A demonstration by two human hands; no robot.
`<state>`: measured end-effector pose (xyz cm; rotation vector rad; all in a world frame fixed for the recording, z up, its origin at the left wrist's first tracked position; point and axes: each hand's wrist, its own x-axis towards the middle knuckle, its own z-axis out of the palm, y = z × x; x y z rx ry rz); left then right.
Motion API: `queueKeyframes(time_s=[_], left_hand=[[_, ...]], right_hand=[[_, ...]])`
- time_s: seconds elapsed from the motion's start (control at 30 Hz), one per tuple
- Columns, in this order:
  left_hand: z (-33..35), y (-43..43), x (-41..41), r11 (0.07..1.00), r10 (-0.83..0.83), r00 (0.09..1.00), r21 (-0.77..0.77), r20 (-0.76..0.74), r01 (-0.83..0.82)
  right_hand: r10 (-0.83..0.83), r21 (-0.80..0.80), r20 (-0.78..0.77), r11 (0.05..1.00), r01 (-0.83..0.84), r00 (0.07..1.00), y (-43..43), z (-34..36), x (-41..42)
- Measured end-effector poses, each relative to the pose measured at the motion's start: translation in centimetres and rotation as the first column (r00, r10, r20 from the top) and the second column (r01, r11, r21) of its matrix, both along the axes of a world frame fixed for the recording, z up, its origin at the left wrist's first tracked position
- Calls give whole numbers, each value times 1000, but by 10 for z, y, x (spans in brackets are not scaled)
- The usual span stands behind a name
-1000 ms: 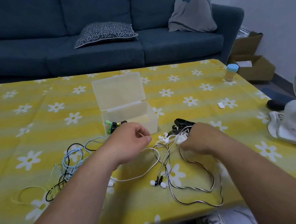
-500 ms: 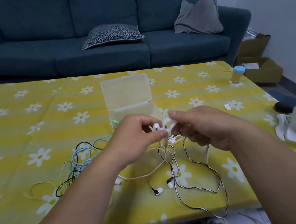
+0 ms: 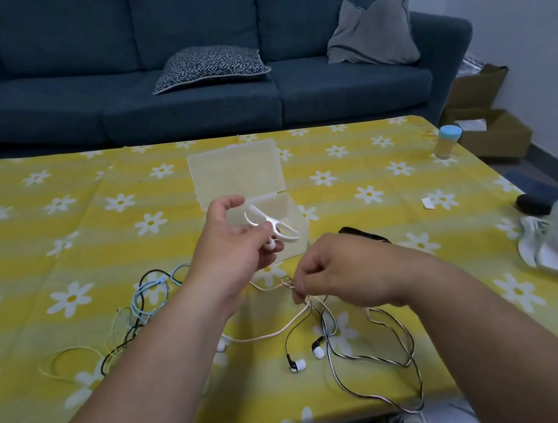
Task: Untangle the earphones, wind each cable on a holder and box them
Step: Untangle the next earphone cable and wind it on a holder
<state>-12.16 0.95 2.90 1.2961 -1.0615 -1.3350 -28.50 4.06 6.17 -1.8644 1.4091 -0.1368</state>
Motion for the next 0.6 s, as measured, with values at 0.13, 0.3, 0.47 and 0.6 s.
queueKeyframes(time_s=[0.13, 0.3, 0.47, 0.6], left_hand=[[-2, 1, -2, 993, -54, 989, -98, 136, 68], [-4, 3, -5, 976, -130, 973, -145, 191, 159], [-2, 7, -4, 945, -295, 942, -100, 163, 313], [1, 12, -6, 911, -385, 908, -92, 163, 403]], right_hand=[[-88, -137, 99, 985, 101, 991, -6, -2, 3], [-207, -262, 160, 934, 244, 965, -11, -6, -3], [-259, -279, 283, 899, 337, 924, -14, -6, -6], [-313, -192, 491, 872, 451, 813, -16, -5, -7]])
